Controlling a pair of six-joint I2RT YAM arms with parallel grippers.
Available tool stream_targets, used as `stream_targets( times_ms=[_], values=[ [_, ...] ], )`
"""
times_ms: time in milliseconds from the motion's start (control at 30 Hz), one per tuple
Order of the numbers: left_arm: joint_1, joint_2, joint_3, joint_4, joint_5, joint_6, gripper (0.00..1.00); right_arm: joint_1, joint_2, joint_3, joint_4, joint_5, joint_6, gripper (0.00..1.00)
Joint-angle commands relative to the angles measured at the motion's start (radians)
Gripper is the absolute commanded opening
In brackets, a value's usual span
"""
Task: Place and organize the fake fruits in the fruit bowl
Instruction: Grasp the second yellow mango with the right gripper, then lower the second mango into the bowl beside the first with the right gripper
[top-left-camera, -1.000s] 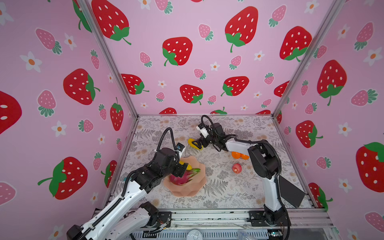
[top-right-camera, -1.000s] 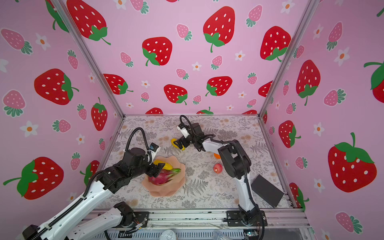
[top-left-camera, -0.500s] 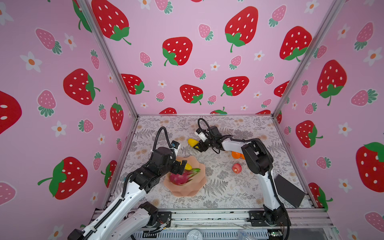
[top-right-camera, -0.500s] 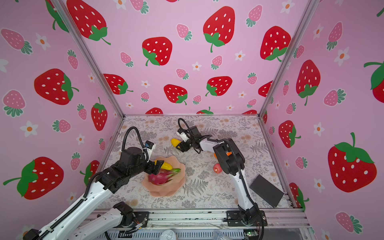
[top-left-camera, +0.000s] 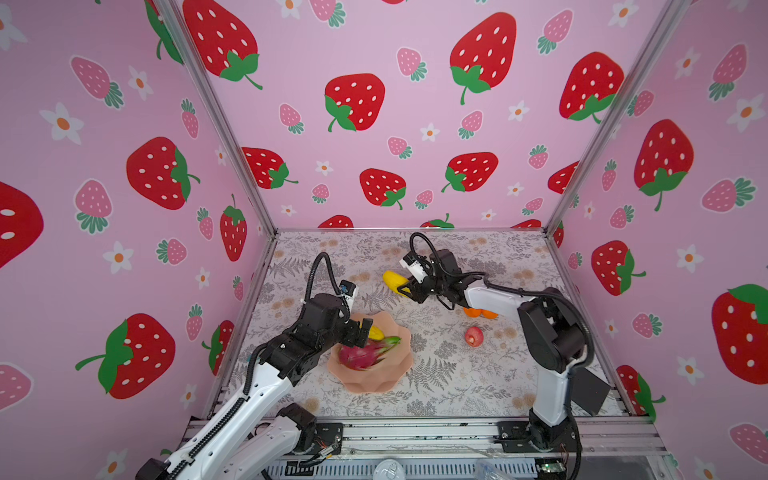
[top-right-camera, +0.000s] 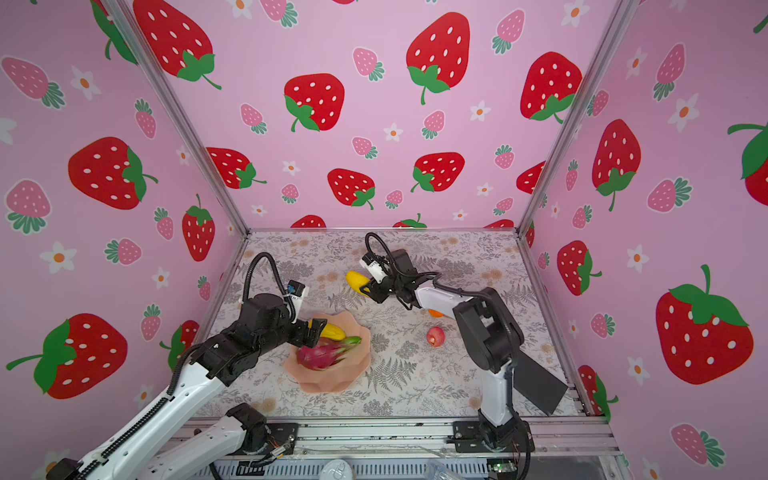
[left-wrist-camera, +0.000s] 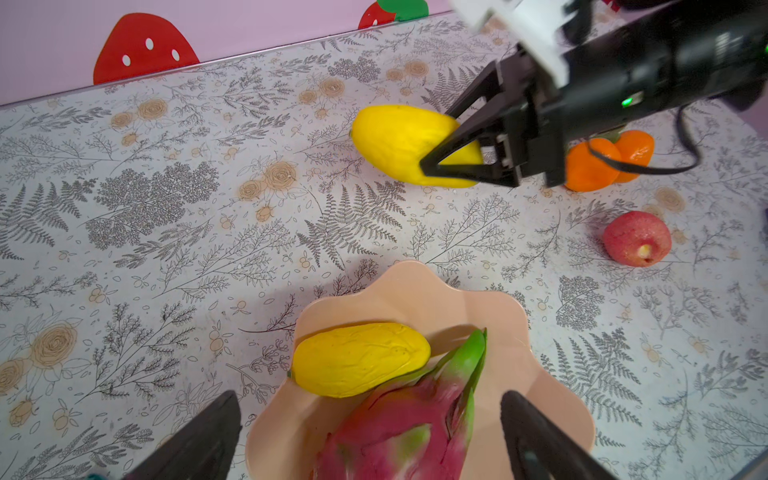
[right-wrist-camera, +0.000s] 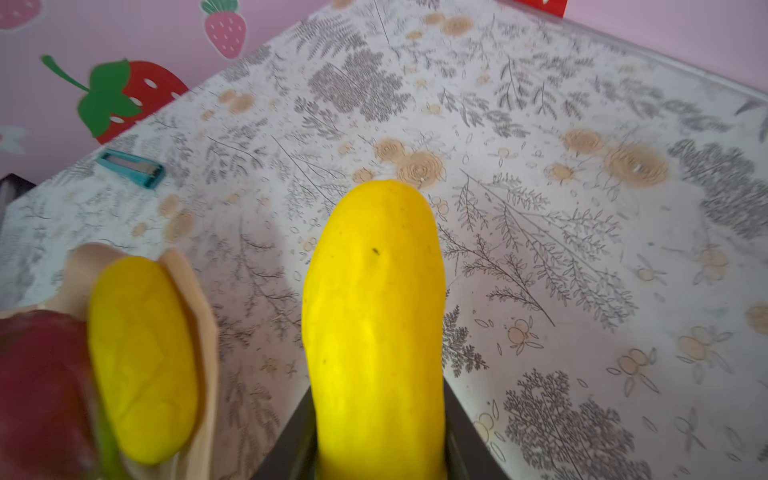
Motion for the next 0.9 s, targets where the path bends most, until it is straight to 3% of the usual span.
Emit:
stream_targets(
  times_ms=[0,133,300,867],
  values=[
    [0.006,-0.027,0.030,-0.105,-0.009,-0.094,0.99,0.024,-0.115,-0.078,-0.030,-0.104,-0.051,0.37],
    [0.006,-0.031,0.057,-0.188,0.032,-0.152,0.99,0.071,-0.199,-0.156,-0.118,-0.099,-0.082,0.37],
    [0.005,-0.080,0.032,-0.176,0.010,-0.152,0.99,0.123,-0.244,-0.218,-0.094,-0.110,-0.059,0.37],
    [0.006,-0.100,-0.014,-0.137,0.049,-0.130,0.99,0.200,-0.120,-0.185,-0.130,-0.056,-0.035,0.43]
  ],
)
